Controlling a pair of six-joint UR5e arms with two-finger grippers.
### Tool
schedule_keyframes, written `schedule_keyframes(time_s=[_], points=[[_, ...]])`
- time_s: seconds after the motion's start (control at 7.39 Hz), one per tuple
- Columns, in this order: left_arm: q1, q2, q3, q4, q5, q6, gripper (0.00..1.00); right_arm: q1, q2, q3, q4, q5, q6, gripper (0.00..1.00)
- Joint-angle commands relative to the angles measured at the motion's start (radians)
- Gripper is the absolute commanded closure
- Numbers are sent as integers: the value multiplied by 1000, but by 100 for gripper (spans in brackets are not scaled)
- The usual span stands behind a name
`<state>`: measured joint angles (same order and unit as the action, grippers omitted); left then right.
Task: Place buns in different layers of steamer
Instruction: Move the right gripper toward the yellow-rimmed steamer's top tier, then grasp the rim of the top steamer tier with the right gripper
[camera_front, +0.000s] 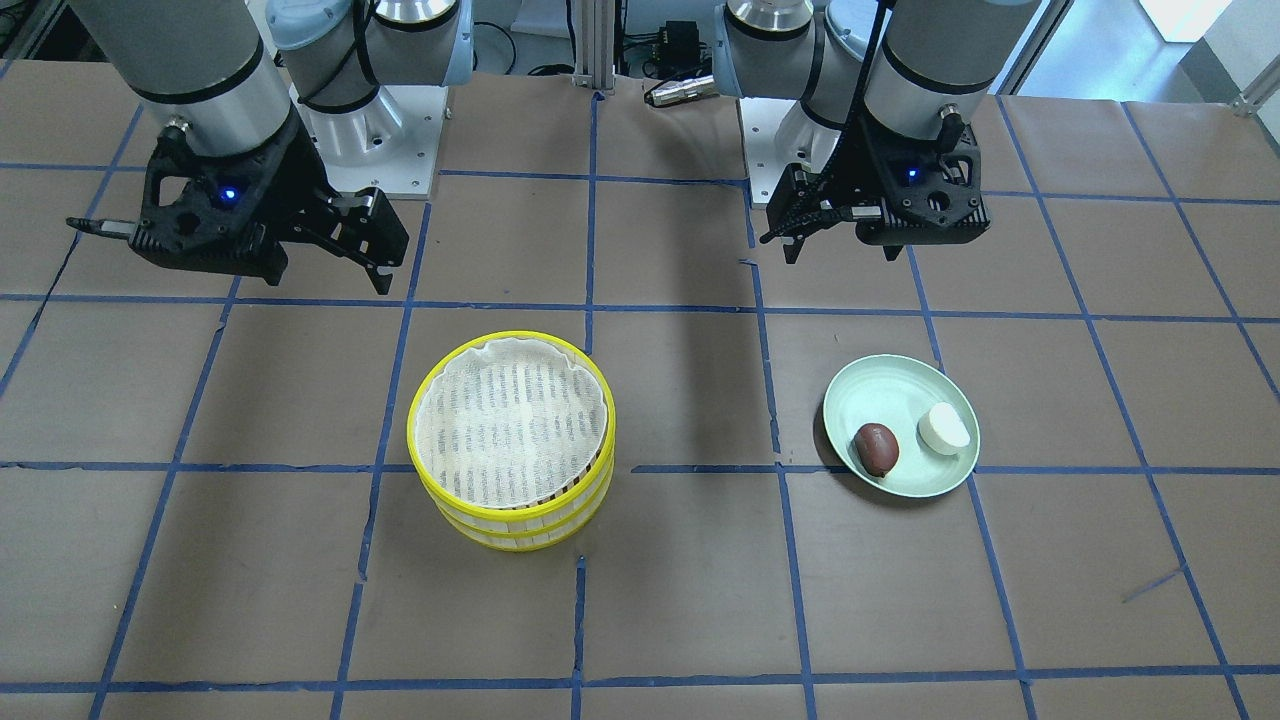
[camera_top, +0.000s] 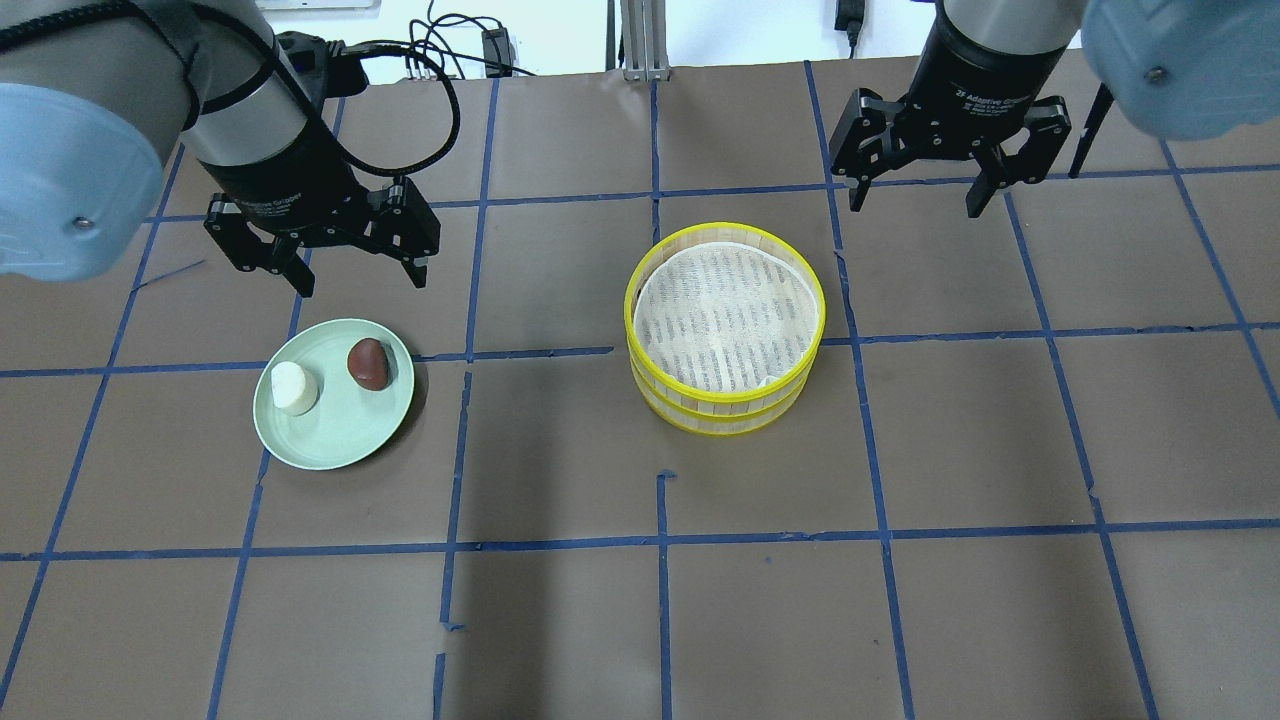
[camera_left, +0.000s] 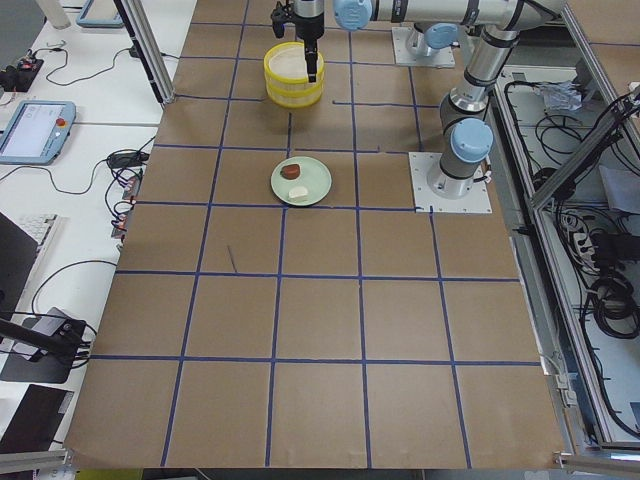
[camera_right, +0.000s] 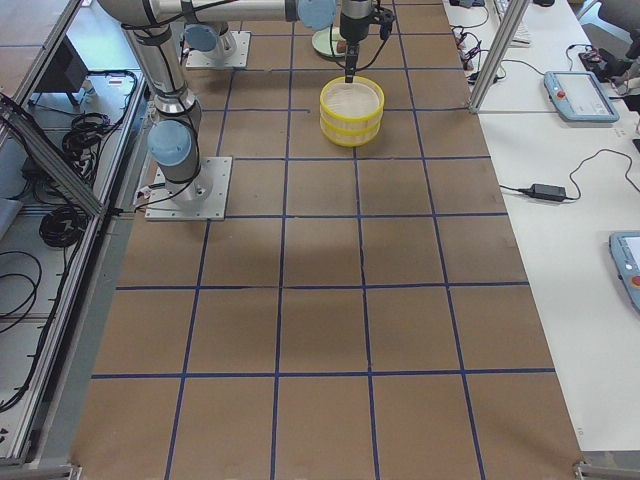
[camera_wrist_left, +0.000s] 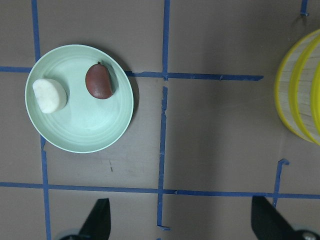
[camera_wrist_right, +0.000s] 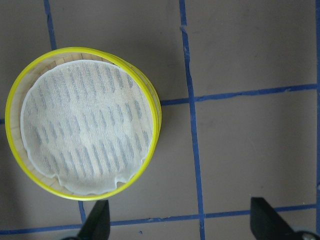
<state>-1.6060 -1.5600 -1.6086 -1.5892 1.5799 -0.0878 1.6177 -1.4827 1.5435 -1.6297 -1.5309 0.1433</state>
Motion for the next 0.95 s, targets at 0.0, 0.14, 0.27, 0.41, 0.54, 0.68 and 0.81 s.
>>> schedule_keyframes(time_s=[0.0,0.14,0.27,0.41,0.54,0.68,0.81], points=[[0,-3,1,2,0,-6,0,27,94,75,-197,5,-7,0],[0,-6,1,2,0,-6,0,34,157,105,-273,3,-28,0],[-2,-9,-1,2,0,-9,0,34,204,151,-364,2,-28,0],[-3,-12,-1,2,0,-9,0,34,212,185,-419,2,-30,0],[-3,-12,-1,2,0,-6,0,34,226,208,-450,-3,-45,1],[-3,-14,-2,2,0,-7,0,34,237,216,-482,5,-33,22],[-3,-14,-2,2,0,-7,0,34,237,216,-466,3,-40,62]])
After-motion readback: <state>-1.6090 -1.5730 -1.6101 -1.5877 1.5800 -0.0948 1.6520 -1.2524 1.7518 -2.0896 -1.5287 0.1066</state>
